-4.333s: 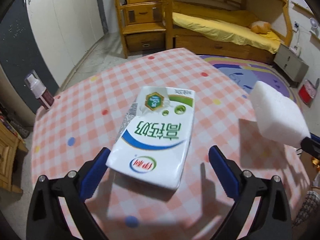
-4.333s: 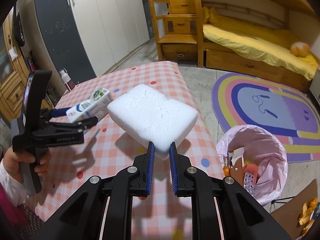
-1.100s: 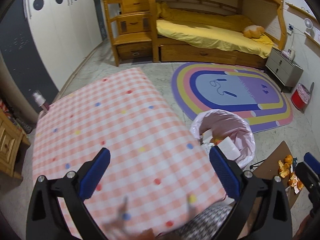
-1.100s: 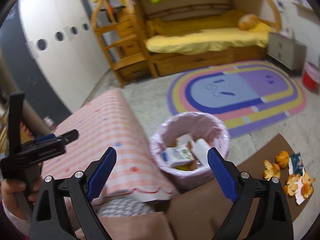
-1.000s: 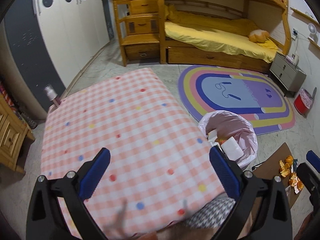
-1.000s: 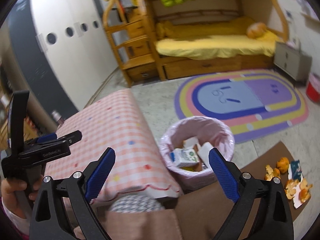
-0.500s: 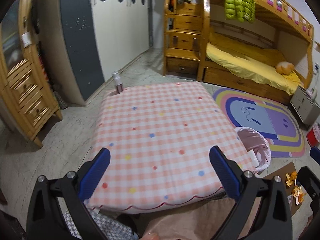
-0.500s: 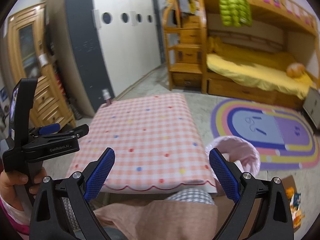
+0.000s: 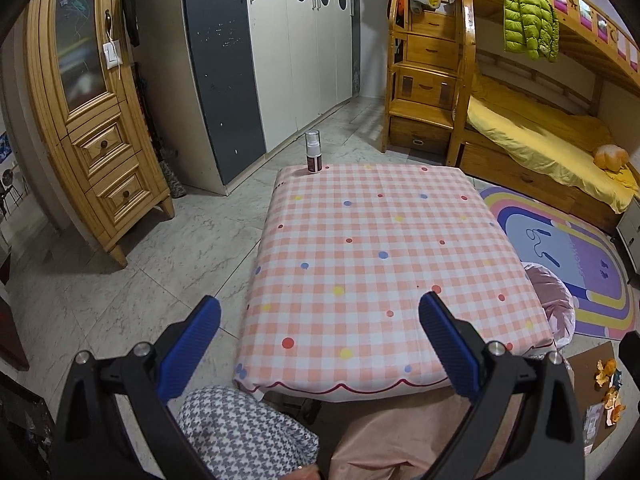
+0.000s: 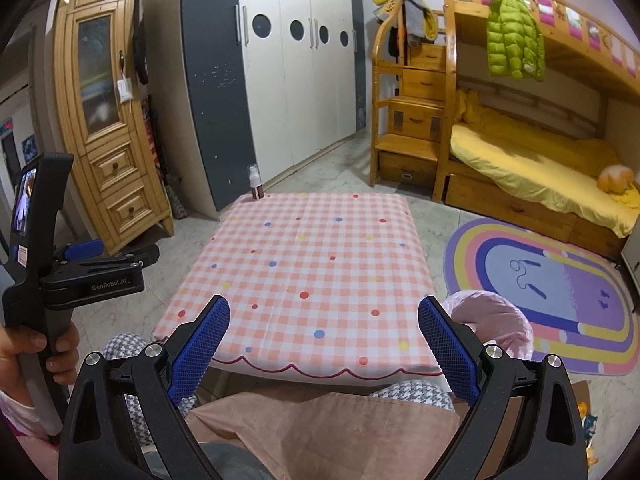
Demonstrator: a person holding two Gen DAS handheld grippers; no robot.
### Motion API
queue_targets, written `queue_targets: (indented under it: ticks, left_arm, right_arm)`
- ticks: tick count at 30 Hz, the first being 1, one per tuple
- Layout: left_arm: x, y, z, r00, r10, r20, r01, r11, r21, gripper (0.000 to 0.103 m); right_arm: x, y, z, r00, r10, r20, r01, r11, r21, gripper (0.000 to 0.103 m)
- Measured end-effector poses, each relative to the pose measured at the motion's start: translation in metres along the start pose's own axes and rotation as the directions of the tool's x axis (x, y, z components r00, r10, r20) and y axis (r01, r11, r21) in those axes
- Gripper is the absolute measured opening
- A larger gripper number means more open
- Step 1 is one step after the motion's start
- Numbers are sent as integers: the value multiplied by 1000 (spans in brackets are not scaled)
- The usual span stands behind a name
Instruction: Collect trash
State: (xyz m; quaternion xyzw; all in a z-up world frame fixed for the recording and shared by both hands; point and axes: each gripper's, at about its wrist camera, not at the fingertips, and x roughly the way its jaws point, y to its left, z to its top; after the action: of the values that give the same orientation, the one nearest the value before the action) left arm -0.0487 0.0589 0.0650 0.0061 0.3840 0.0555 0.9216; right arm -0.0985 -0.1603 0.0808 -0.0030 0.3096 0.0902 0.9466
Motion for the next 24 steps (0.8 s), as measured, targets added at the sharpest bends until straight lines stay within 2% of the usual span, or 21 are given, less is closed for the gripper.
queue_targets:
  ticks: [24]
  left_arm:
    - [4, -5, 5, 1000, -12, -14, 12, 1000, 9, 96]
  right_arm:
    - [1, -5, -3, 1000, -9, -1, 9, 1000, 25, 94]
